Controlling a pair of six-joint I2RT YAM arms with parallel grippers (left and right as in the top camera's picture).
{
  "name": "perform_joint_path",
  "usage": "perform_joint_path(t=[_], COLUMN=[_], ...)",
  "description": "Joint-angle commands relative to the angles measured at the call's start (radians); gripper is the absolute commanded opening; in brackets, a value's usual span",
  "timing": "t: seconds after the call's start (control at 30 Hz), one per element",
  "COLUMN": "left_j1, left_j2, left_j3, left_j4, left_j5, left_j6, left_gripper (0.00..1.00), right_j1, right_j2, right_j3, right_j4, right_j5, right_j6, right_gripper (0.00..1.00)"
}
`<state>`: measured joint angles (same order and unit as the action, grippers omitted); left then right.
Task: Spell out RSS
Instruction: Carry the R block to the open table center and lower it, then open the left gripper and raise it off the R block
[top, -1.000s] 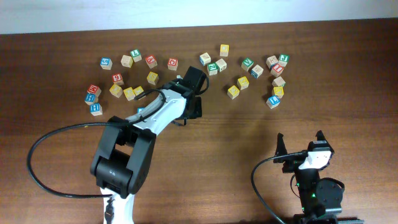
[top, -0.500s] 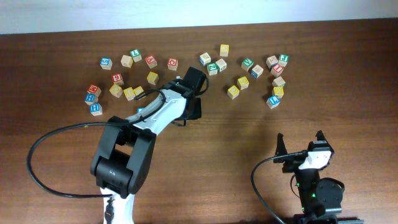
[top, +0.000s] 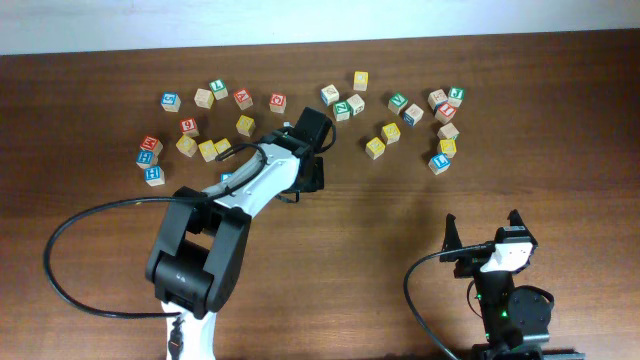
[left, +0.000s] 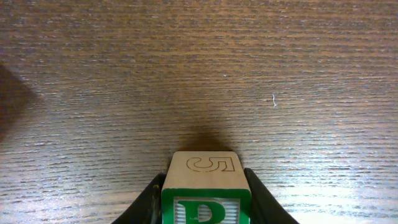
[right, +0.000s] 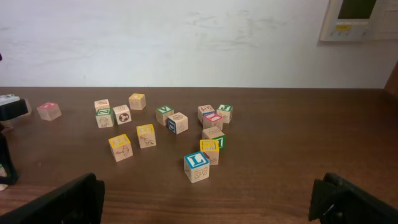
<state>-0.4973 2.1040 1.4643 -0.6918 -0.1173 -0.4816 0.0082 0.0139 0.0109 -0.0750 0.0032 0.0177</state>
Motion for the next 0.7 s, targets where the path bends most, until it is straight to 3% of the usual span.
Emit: perform_joint_path(t=[0.0, 0.37, 0.67], left_j1=[0.000, 0.000, 0.005], left_j2=[0.018, 0.018, 0.018], left_j3=[0.003, 0.160, 0.428], left_j4=[-0.005, -0.150, -0.371], left_j5=[-0.011, -0.011, -0.011], left_j6=[-0.003, -0.003, -0.003], left_gripper=[0.36, 0.42, 0.45], right_j1=[0.003, 0.003, 0.003], right_j2=[-0.008, -0.008, -0.008], right_j3=[-0.005, -0.005, -0.005], right_j4=[-0.007, -0.007, -0.007], right_j5=[0.009, 0.009, 0.009], right_j6=[-0.006, -0.006, -0.006], right_gripper=[0.98, 0.98, 0.98])
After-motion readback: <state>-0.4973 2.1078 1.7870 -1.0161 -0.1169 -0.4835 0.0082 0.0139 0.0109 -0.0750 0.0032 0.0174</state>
